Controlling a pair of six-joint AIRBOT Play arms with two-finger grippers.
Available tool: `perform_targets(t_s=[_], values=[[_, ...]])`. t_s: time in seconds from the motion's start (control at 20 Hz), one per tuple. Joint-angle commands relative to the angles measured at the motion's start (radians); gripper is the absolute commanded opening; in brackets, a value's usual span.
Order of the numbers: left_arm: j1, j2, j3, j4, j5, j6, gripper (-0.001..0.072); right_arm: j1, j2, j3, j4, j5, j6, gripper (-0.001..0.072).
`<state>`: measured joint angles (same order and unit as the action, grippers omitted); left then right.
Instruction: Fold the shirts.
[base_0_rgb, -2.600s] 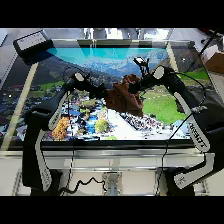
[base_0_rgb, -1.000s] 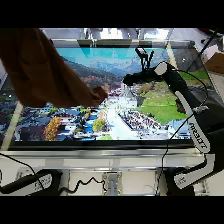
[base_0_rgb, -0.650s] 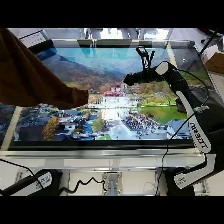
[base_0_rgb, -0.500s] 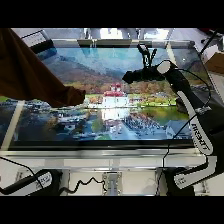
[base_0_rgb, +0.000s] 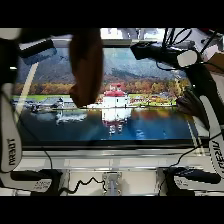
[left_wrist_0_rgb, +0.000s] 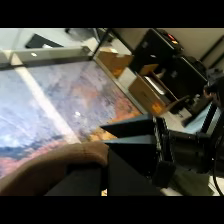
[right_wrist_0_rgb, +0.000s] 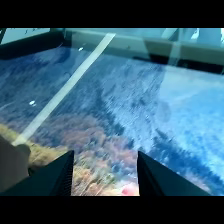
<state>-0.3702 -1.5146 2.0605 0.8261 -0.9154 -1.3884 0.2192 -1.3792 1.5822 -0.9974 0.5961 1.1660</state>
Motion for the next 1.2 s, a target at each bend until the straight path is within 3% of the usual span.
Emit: perform_targets(t_s=[0.0, 0.1, 0.3, 0.5, 0.7, 0.8, 0.85, 0.9, 1.15], values=[[-0.163, -0.118, -0.003, -0.012, 0.109, 0.0, 0.0016, -0.034, 0.071, 0.0, -0.349, -0.101, 0.276, 0.0431], [-0.185, -0.161, -0.004, -0.024, 0.107, -0.002, 0.0017, -0.1, 0.086, 0.0, -0.411, -0.084, 0.375, 0.0447], [-0.203, -0.253, -0.004, -0.042, 0.103, -0.002, 0.0027, -0.185, 0.088, -0.002, -0.342, -0.022, 0.371, 0.0447], [-0.204, -0.347, -0.004, -0.162, 0.105, 0.014, 0.0289, -0.19, 0.083, -0.003, -0.34, 0.106, 0.249, 0.0441], [-0.198, -0.367, -0.003, -0.226, 0.096, 0.168, 0.0299, -0.191, 0.042, -0.003, -0.333, 0.329, 0.126, 0.0442], [-0.166, -0.364, -0.002, -0.221, 0.045, 0.219, 0.0313, -0.19, -0.006, -0.003, -0.327, 0.454, 0.081, 0.0442], [-0.137, -0.364, -0.002, -0.211, 0.014, 0.218, 0.0475, -0.19, -0.037, -0.006, -0.323, 0.496, 0.068, 0.0442], [-0.103, -0.364, -0.003, -0.188, -0.025, 0.199, 0.054, -0.191, -0.068, -0.02, -0.308, 0.507, 0.065, 0.0442], [0.126, -0.364, -0.004, -0.001, -0.304, 0.102, 0.0556, -0.143, -0.253, -0.07, -0.154, 0.492, 0.058, 0.0442]])
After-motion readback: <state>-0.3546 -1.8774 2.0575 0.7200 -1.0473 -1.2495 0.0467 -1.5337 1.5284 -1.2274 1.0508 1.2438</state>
